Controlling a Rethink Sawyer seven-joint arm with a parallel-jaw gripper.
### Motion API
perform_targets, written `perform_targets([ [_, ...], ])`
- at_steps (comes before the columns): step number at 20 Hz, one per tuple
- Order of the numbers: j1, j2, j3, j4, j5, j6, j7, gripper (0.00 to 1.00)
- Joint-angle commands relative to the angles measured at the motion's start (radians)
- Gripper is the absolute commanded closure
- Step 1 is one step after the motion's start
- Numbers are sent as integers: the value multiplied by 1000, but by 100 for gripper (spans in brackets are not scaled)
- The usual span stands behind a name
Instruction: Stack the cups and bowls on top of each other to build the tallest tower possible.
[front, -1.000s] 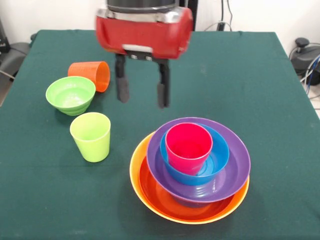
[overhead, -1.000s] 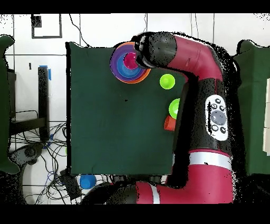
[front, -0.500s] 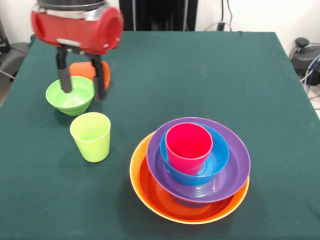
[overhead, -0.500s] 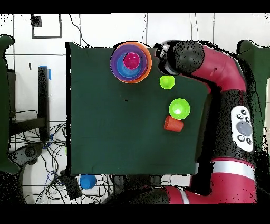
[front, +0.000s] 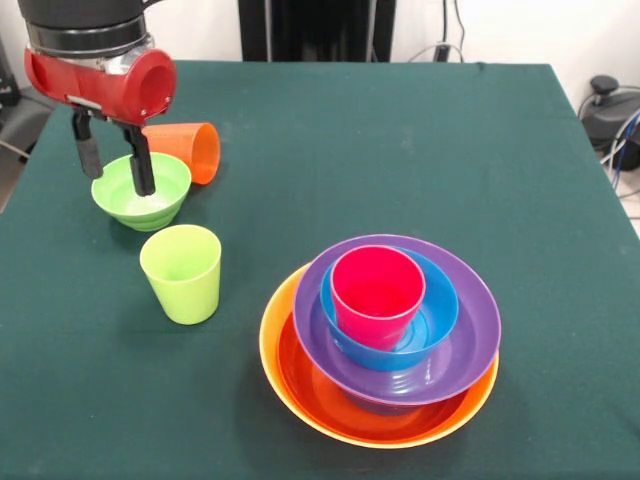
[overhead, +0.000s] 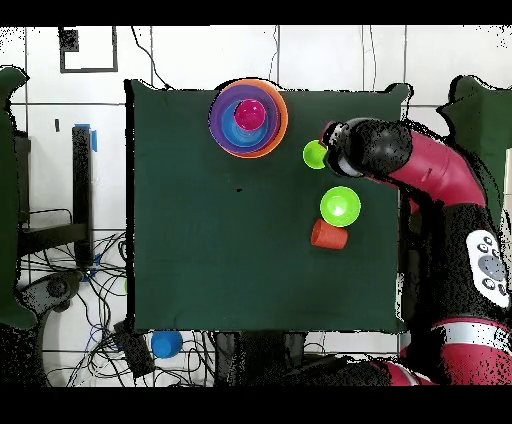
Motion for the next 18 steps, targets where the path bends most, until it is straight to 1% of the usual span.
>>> perform_targets([
  [1,-45,5,159,199,-101,-103,-215,0],
  [7,-83,18,207,211,-136,-136,-205,0],
  [12,-108,20,242,224,-149,-162,-187,0],
  [18,-117,22,263,215,-166,-160,-163,0],
])
